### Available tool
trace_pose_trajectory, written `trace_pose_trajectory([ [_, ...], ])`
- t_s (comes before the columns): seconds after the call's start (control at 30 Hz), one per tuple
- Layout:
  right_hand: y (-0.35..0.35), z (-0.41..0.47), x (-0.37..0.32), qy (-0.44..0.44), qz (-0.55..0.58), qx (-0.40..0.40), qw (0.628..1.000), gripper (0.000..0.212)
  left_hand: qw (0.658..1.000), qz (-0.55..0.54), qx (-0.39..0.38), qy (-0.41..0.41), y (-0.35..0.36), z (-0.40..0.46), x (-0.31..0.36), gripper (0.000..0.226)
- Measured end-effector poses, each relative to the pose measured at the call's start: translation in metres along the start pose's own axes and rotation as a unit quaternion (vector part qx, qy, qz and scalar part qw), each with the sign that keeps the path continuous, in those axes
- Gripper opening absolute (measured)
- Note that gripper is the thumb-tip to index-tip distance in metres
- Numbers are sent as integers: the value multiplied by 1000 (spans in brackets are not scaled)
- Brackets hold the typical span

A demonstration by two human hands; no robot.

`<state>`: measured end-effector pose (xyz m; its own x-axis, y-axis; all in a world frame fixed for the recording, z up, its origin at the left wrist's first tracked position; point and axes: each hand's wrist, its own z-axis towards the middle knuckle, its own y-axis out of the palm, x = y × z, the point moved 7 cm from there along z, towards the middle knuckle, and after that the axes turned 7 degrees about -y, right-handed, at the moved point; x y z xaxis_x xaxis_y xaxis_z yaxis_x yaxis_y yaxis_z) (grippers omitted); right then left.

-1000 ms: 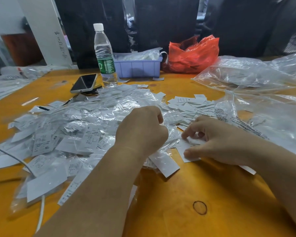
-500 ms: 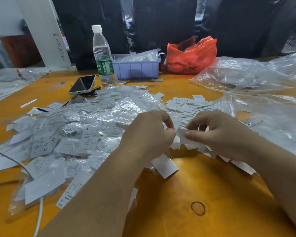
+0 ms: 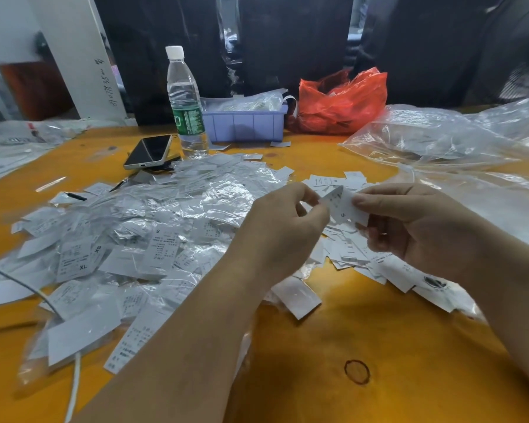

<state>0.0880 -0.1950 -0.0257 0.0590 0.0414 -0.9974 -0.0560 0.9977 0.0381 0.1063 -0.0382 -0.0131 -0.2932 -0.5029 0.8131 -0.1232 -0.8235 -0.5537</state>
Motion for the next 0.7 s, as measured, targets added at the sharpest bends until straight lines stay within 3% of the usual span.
trace_pose_trajectory([
  [0.17, 13, -4, 5, 38, 11, -80, 996, 29, 998, -54, -17, 28, 6, 1, 4, 15],
  [0.33, 13, -4, 9, 44, -13, -72, 996, 40, 997, -46, 20, 50, 4, 0, 6, 11],
  [0.57, 10, -6, -1, -21, -139, -35, 990, 31, 997, -67, 28, 12, 5, -1, 3, 10],
  [0.7, 9, -9, -10, -79, -239, -33, 967, 9, 997, -70, 36, 10, 6, -4, 5, 8],
])
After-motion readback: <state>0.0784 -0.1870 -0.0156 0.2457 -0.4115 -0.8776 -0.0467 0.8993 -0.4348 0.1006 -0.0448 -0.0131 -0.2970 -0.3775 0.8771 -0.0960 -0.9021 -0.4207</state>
